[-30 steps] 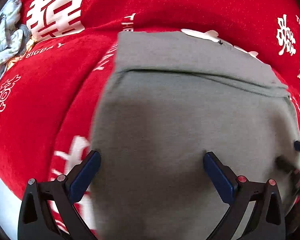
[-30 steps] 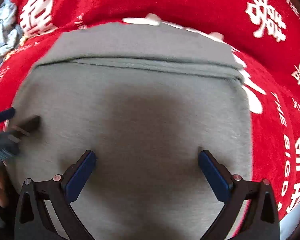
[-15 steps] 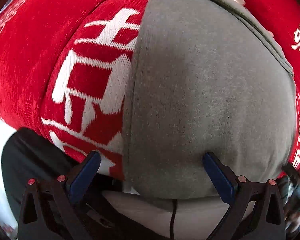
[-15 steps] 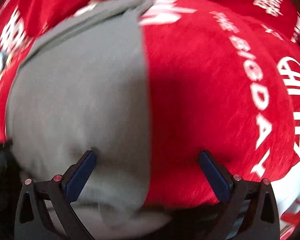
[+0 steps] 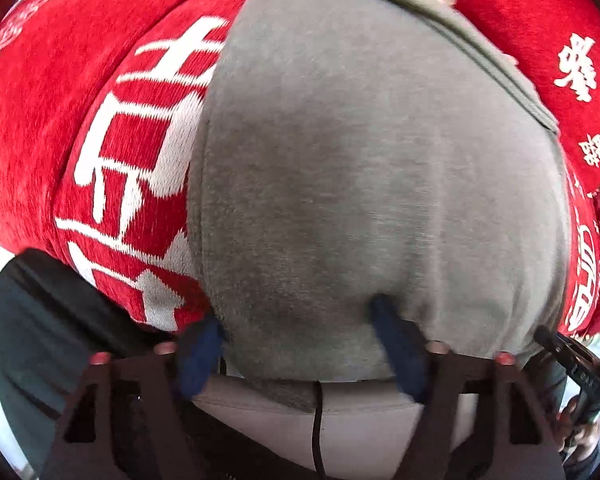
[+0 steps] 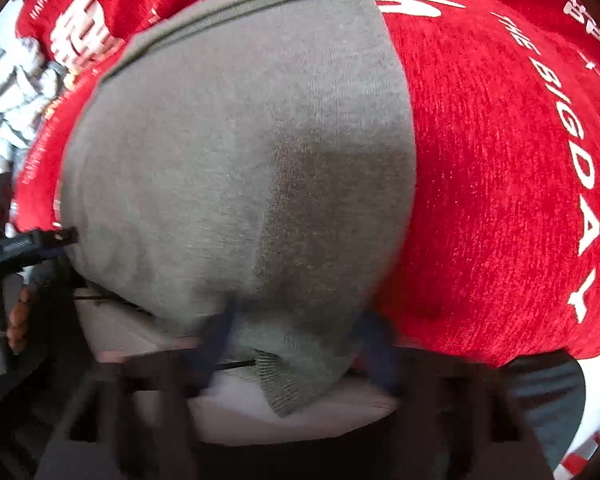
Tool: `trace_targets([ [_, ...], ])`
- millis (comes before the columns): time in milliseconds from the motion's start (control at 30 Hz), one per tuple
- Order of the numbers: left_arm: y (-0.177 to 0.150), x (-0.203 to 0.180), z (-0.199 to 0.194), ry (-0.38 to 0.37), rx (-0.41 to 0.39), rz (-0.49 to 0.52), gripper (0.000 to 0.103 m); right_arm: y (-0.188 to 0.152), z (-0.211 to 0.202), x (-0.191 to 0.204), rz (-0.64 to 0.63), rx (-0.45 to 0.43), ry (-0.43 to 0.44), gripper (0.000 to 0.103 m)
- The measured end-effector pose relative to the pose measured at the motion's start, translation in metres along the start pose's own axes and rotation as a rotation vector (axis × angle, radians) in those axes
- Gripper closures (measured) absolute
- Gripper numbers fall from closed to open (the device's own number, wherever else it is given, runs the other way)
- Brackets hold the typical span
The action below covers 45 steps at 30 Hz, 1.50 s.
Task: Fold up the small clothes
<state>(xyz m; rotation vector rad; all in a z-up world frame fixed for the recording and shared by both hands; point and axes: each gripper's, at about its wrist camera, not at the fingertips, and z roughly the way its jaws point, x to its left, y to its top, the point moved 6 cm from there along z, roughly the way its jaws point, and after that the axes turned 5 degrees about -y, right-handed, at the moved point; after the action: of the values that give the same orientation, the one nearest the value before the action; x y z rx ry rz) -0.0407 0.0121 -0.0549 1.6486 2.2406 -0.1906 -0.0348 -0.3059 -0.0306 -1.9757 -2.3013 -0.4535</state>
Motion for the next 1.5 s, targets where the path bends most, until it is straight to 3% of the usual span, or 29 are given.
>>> trace_targets([
  [33,-0.001,0.0,-0.003,-0.005,-0.009,0.003,0.053,-0.002,0.001,0.0,0.011,0.007,0.021,0.083],
  [67,-0.001,-0.002,-0.007,-0.019,-0.02,0.005,0.074,0.0,0.0,0.0,0.015,0.008,0.031,0.085],
  [133,-0.002,0.002,-0.019,-0.083,-0.047,0.009,0.087,0.0,-0.005,-0.001,0.022,-0.008,0.057,0.086],
  [233,-0.002,0.008,-0.014,-0.097,-0.043,-0.009,0.087,0.0,-0.005,-0.018,0.057,0.005,0.079,0.082],
  [300,-0.003,0.006,-0.014,-0.102,-0.043,-0.006,0.087,0.0,0.005,-0.023,0.084,0.063,0.134,0.067],
  [367,-0.003,0.008,-0.015,-0.103,-0.045,-0.003,0.087,-0.002,0.007,-0.017,0.065,0.072,0.194,0.042],
  [500,-0.002,0.005,-0.015,-0.096,-0.045,0.009,0.087,-0.005,0.014,0.004,-0.053,0.105,0.095,0.036],
  [533,-0.002,0.004,-0.016,-0.098,-0.046,0.014,0.087,-0.003,0.016,0.01,-0.07,0.108,0.09,0.047],
  [567,0.002,-0.001,-0.012,-0.101,-0.048,0.017,0.087,-0.003,0.016,0.013,-0.083,0.111,0.087,0.08],
  [600,0.004,-0.004,-0.014,-0.112,-0.053,0.021,0.087,-0.001,0.015,0.013,-0.08,0.105,0.087,0.089],
  [800,0.042,-0.015,-0.049,-0.21,-0.175,0.013,0.087,0.032,-0.041,-0.012,0.001,-0.116,0.212,0.092],
  [933,0.09,-0.018,-0.061,-0.274,-0.251,-0.039,0.087,0.082,-0.073,-0.024,0.05,-0.282,0.218,0.092],
  [1000,0.115,-0.016,-0.047,-0.276,-0.235,-0.081,0.087,0.104,-0.068,-0.03,0.086,-0.316,0.202,0.092],
  [1067,0.124,-0.01,-0.031,-0.255,-0.195,-0.113,0.086,0.12,-0.055,-0.044,0.117,-0.292,0.172,0.091],
  [1167,0.122,-0.005,-0.027,-0.292,-0.176,-0.138,0.079,0.127,-0.023,-0.053,0.197,-0.18,0.191,0.086],
  [1200,0.116,-0.004,-0.031,-0.304,-0.165,-0.135,0.071,0.125,-0.018,-0.053,0.208,-0.161,0.203,0.084],
  [1267,0.103,0.0,-0.039,-0.315,-0.159,-0.141,0.015,0.117,-0.02,-0.053,0.211,-0.166,0.237,0.073],
  [1333,0.085,0.006,-0.054,-0.302,-0.232,-0.162,0.01,0.107,-0.024,-0.051,0.201,-0.177,0.254,0.051],
  [1367,0.079,0.007,-0.055,-0.296,-0.232,-0.151,0.01,0.101,-0.027,-0.049,0.188,-0.187,0.261,0.039],
  [1500,0.057,-0.001,-0.033,-0.296,-0.154,-0.134,0.01,0.091,-0.024,-0.035,0.123,-0.195,0.219,0.036],
])
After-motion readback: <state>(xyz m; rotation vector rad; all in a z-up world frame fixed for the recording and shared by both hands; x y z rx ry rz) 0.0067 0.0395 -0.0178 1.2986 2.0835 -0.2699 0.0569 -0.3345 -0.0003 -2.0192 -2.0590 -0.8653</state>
